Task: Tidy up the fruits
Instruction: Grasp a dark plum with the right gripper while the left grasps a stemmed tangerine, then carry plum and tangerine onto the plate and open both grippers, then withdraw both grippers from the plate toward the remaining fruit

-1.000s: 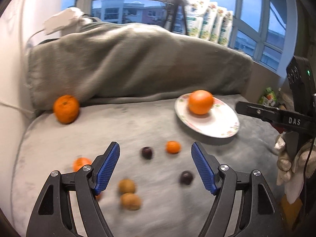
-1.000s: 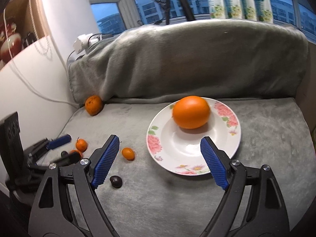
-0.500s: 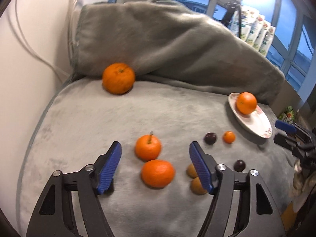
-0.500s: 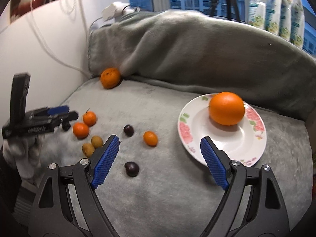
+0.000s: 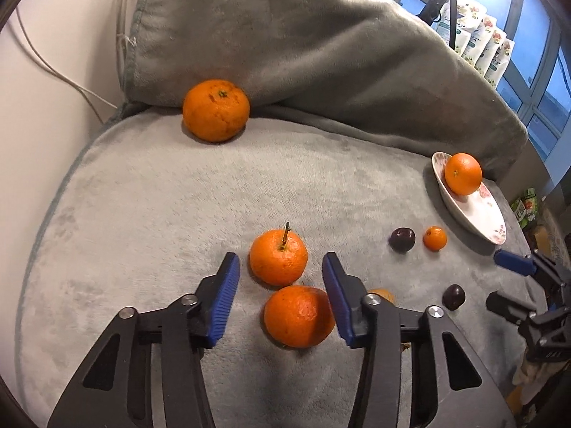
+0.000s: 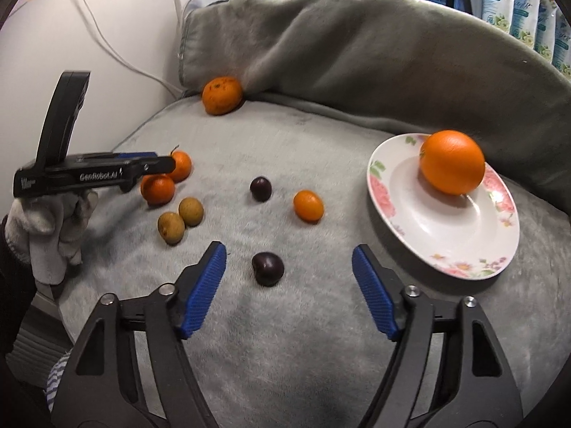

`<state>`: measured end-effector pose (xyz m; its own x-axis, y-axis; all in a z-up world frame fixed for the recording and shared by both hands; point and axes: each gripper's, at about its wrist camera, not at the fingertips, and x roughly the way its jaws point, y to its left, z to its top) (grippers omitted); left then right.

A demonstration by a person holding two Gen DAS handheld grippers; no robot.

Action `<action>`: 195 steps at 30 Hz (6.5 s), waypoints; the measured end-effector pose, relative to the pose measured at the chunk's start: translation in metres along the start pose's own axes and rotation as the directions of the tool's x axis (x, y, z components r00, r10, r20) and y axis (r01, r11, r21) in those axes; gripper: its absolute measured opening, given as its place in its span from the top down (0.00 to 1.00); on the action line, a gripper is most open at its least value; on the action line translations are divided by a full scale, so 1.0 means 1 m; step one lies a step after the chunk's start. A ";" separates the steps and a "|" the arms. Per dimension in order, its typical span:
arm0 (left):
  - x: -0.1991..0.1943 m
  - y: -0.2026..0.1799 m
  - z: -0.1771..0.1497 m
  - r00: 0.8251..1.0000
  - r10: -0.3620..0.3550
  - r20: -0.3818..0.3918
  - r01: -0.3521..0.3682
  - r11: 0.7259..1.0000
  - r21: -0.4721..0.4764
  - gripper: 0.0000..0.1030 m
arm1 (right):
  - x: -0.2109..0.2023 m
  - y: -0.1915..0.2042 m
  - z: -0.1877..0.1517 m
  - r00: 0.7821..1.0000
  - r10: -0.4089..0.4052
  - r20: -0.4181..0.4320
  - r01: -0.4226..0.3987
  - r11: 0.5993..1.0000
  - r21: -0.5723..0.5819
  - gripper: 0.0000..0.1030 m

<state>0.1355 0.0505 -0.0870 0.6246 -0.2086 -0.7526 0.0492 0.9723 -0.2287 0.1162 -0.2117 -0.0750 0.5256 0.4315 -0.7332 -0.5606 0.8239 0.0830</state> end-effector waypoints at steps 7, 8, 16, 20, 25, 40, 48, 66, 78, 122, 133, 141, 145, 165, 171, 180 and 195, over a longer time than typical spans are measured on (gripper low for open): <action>0.007 0.002 0.001 0.999 -0.025 -0.025 0.025 0.999 -0.020 0.62 | 0.013 0.009 -0.003 0.999 0.014 -0.041 -0.016 0.999 -0.035 0.44; 0.007 0.001 0.001 0.999 -0.026 -0.026 0.025 0.999 -0.020 0.62 | 0.015 0.009 -0.003 0.999 0.016 -0.045 -0.017 0.999 -0.035 0.47; 0.009 0.003 0.002 0.999 -0.030 -0.027 0.030 0.999 -0.026 0.65 | 0.027 0.014 -0.002 0.997 0.020 -0.078 -0.024 0.998 -0.050 0.60; 0.008 0.004 0.004 0.999 -0.026 -0.025 0.026 0.999 -0.022 0.70 | 0.034 0.017 -0.005 0.995 0.018 -0.096 -0.024 0.998 -0.054 0.64; 0.009 0.004 0.004 0.999 -0.025 -0.022 0.024 1.000 -0.014 0.71 | 0.039 0.019 -0.008 0.993 0.020 -0.118 -0.027 0.998 -0.056 0.73; 0.018 -0.001 0.008 1.000 0.004 -0.030 -0.003 1.000 0.016 0.67 | 0.041 0.022 -0.009 0.992 0.012 -0.122 -0.021 0.997 -0.069 0.76; 0.013 -0.005 0.006 1.000 0.008 -0.005 -0.008 1.000 0.025 0.68 | 0.030 0.019 -0.010 0.996 0.007 -0.086 -0.012 0.998 -0.054 0.76; -0.018 -0.044 0.009 0.992 -0.103 0.075 0.100 0.994 0.037 0.69 | -0.007 -0.008 -0.005 1.000 -0.022 0.011 0.022 1.000 0.008 0.77; -0.012 -0.094 0.013 0.975 -0.209 0.079 0.203 0.976 0.076 0.69 | -0.030 -0.050 -0.003 0.995 -0.093 0.047 0.089 0.992 0.086 0.77; 0.047 -0.206 0.030 0.964 -0.263 -0.023 0.262 0.941 0.216 0.68 | -0.022 -0.149 0.002 0.977 -0.210 0.022 0.201 0.956 0.214 0.76; 0.042 -0.202 0.035 0.968 -0.249 0.019 0.240 0.947 0.211 0.31 | -0.034 -0.151 0.001 0.965 -0.258 0.053 0.241 0.946 0.217 0.30; 0.038 -0.200 0.038 0.965 -0.262 0.027 0.253 0.951 0.179 0.21 | -0.038 -0.148 0.002 0.958 -0.278 0.068 0.259 0.943 0.210 0.11; 0.034 -0.202 0.037 0.965 -0.260 0.030 0.250 0.950 0.188 0.21 | -0.038 -0.144 0.003 0.957 -0.284 0.066 0.266 0.942 0.203 0.11; -0.018 -0.167 0.015 0.971 -0.204 0.124 0.176 0.963 0.202 0.21 | -0.051 -0.112 0.012 0.964 -0.249 0.091 0.231 0.958 0.169 0.11; -0.044 -0.136 -0.001 0.973 -0.168 0.161 0.136 0.972 0.190 0.21 | -0.051 -0.096 0.018 0.972 -0.213 0.103 0.199 0.971 0.131 0.11; -0.059 -0.089 -0.031 0.983 -0.104 0.153 0.086 0.989 0.120 0.22 | -0.038 -0.073 0.029 0.988 -0.117 0.104 0.107 0.989 0.100 0.11; -0.041 -0.061 -0.056 0.989 -0.125 0.074 0.120 0.991 0.066 0.56 | -0.004 -0.020 0.045 0.997 0.016 0.071 -0.015 1.000 -0.007 0.12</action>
<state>0.0634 -0.0060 -0.0773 0.6696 -0.3201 -0.6702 0.1753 0.9450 -0.2761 0.1542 -0.2133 -0.0432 0.5607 0.4691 -0.6824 -0.5731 0.8146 0.0892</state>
